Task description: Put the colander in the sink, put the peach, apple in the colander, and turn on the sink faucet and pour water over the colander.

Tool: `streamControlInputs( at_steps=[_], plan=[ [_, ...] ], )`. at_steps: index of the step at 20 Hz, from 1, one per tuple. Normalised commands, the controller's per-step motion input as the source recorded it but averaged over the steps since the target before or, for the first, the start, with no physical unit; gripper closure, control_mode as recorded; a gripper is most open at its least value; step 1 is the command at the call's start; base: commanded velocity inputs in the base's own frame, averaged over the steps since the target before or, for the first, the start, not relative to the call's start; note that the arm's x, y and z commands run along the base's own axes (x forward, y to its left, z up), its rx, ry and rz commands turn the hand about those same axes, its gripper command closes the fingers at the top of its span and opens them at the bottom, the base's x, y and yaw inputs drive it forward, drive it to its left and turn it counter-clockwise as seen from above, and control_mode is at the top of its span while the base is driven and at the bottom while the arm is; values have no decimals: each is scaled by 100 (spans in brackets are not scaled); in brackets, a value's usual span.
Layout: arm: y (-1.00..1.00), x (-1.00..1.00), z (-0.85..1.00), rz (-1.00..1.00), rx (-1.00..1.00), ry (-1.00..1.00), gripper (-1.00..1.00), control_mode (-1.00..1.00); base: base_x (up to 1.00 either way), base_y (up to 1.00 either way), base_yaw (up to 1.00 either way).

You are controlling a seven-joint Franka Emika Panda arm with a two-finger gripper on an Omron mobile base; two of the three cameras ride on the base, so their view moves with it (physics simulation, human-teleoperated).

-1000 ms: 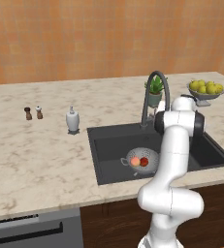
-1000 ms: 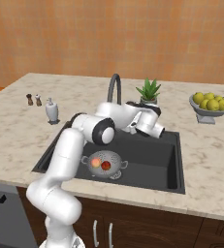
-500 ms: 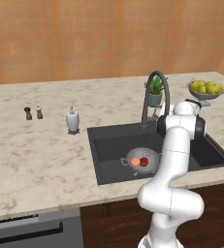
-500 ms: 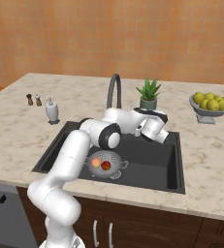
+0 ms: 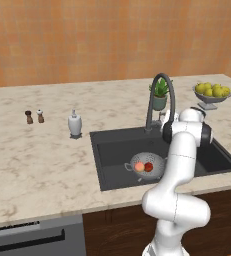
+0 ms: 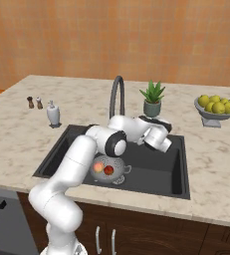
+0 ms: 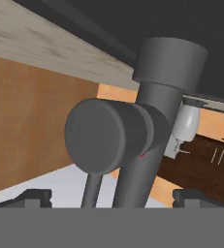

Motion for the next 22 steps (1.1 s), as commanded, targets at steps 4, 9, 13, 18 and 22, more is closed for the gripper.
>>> streamControlInputs(
  at_steps=[4, 9, 13, 18, 22],
  plan=[
    [21, 4, 0, -5, 0, 0, -100, -100, 0, 0, 0],
    [2, 44, 0, 0, 0, 0, -100, -100, 0, 0, 0],
    [-4, 48, 0, 0, 0, 0, 100, -100, 0, 0, 0],
    [-3, 43, -8, -1, 0, 0, 100, -100, 0, 0, 0],
    [-1, 29, -6, -15, 0, 0, 100, -100, 0, 0, 0]
  ],
)
